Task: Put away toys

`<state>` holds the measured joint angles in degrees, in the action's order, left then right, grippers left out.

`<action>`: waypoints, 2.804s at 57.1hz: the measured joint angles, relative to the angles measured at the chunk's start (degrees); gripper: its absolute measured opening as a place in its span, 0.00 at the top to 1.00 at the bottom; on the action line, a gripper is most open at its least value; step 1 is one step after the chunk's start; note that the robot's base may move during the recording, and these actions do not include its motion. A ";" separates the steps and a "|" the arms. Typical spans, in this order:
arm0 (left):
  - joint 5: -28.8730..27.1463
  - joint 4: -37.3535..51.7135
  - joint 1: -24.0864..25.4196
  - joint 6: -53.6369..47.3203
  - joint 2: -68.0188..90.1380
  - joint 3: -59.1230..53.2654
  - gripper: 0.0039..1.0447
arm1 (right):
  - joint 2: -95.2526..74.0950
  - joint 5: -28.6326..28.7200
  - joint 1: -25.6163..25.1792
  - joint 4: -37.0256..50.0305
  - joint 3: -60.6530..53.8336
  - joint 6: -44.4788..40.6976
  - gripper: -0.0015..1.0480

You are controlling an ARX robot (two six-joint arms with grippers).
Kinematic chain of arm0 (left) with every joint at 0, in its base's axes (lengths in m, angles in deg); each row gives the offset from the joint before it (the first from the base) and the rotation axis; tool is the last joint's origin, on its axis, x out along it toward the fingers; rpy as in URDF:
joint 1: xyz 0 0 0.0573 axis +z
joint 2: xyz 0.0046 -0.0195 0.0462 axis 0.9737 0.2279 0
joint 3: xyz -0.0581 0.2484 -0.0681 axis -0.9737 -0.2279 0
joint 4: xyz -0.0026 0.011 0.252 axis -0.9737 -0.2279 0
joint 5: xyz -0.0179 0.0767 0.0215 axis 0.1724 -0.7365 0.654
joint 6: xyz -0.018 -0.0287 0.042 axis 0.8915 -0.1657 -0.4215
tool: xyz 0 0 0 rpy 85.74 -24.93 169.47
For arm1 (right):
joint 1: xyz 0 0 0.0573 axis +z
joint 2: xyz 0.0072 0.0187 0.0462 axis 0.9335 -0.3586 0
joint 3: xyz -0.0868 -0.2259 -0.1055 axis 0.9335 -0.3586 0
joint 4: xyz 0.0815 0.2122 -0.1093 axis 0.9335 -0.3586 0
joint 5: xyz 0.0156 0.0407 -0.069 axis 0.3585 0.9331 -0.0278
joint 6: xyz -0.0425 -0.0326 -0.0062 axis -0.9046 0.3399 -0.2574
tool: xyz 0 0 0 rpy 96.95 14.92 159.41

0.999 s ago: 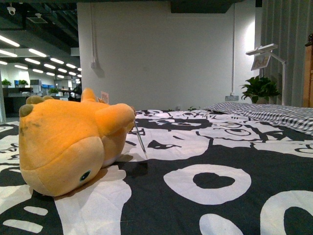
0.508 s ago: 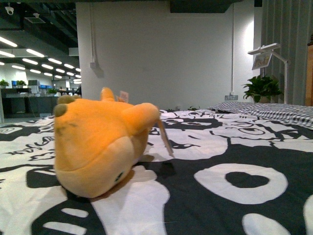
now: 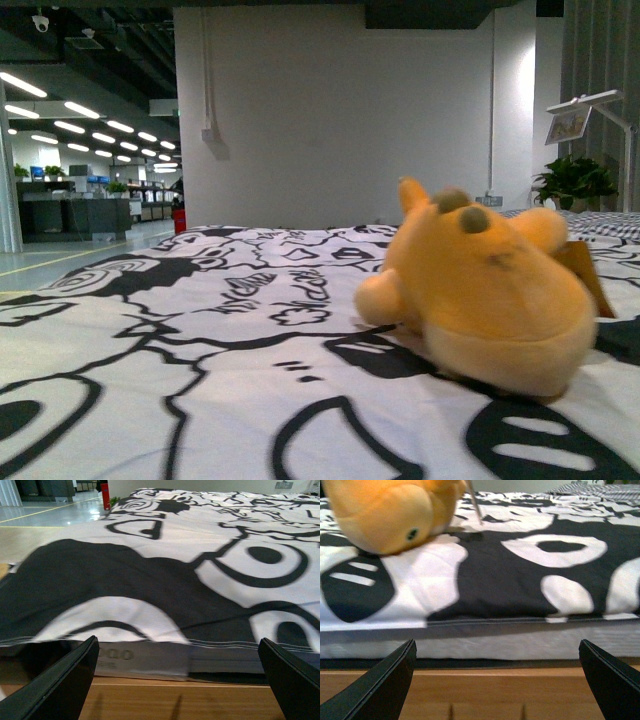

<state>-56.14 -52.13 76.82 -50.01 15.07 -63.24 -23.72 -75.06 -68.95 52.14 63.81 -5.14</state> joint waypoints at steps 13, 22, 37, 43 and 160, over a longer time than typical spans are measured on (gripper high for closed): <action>-0.31 -0.04 0.00 0.02 0.02 0.00 0.06 | 0.00 0.33 0.00 -0.07 0.00 0.00 0.06; -0.22 -0.04 0.00 0.00 -0.02 0.00 0.06 | -0.02 0.39 0.00 -0.07 0.00 0.00 0.06; -0.13 -0.04 0.00 0.00 -0.07 0.00 0.06 | -4.72 -20.41 5.95 2.91 0.02 3.43 0.06; -0.07 -0.04 0.00 0.00 -0.04 0.00 0.06 | -9.70 -26.27 6.27 8.17 0.15 4.26 0.06; -0.02 -0.04 0.00 0.00 -0.04 0.00 0.06 | -79.47 -19.98 4.04 10.05 54.14 -8.39 0.92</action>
<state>-56.17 -52.17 76.82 -50.01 15.03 -63.24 -103.19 -95.04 -64.91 62.20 117.95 -13.53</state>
